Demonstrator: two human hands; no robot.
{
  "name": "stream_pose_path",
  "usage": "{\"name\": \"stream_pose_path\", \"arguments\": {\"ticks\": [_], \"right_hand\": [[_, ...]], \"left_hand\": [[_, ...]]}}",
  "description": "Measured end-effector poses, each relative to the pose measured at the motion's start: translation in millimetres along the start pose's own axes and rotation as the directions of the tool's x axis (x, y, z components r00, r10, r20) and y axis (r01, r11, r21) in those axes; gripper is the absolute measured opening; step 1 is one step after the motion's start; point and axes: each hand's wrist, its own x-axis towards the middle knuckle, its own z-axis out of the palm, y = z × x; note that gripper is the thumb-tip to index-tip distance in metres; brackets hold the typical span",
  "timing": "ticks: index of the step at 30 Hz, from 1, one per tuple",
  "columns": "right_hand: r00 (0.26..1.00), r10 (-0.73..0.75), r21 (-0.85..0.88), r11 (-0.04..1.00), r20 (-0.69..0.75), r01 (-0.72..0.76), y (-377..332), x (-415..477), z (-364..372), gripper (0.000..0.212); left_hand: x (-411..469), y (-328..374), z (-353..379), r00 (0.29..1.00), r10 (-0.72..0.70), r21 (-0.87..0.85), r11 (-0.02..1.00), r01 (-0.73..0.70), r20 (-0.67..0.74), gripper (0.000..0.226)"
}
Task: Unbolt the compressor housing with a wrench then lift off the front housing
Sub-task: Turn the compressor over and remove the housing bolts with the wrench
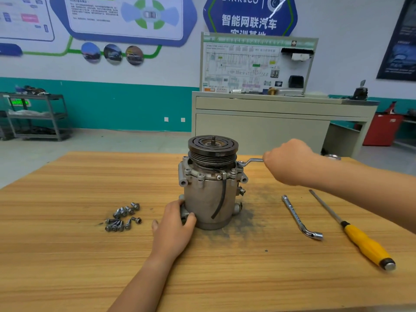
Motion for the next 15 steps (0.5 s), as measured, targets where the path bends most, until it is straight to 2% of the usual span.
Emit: {"name": "stream_pose_path", "arguments": {"ticks": [4,6,9,11,13,15], "right_hand": [[0.999,0.03,0.044,0.999,-0.041,-0.028,3.2,34.4,4.9,0.018],[0.986,0.002,0.095,0.995,-0.169,0.014,-1.7,54.1,16.0,0.018],[0.919,-0.012,0.194,0.976,-0.394,0.096,-7.4,76.4,35.7,0.024],[0.893,0.025,0.289,0.95,-0.45,0.12,-10.8,82.5,43.0,0.026],[0.866,0.19,0.518,0.851,-0.462,0.089,-13.5,80.0,43.9,0.024],[0.829,0.439,0.838,0.541,-0.345,0.063,-13.6,66.5,40.3,0.026]], "left_hand": [[-0.1,0.9,-0.8,1.0,-0.006,-0.001,1.0,0.006,0.005,0.046],[-0.4,1.1,-1.5,1.0,-0.013,-0.003,1.0,0.013,0.009,0.046],[-0.8,2.5,-2.6,1.0,-0.013,-0.035,0.999,0.013,0.0,0.043],[-0.6,3.9,-4.0,1.0,-0.015,-0.053,0.998,0.015,-0.005,0.041],[-0.5,4.0,-4.4,1.0,-0.021,-0.051,0.998,0.021,0.005,0.041],[-0.2,3.5,-4.5,1.0,-0.023,-0.054,0.998,0.024,0.013,0.042]]}}
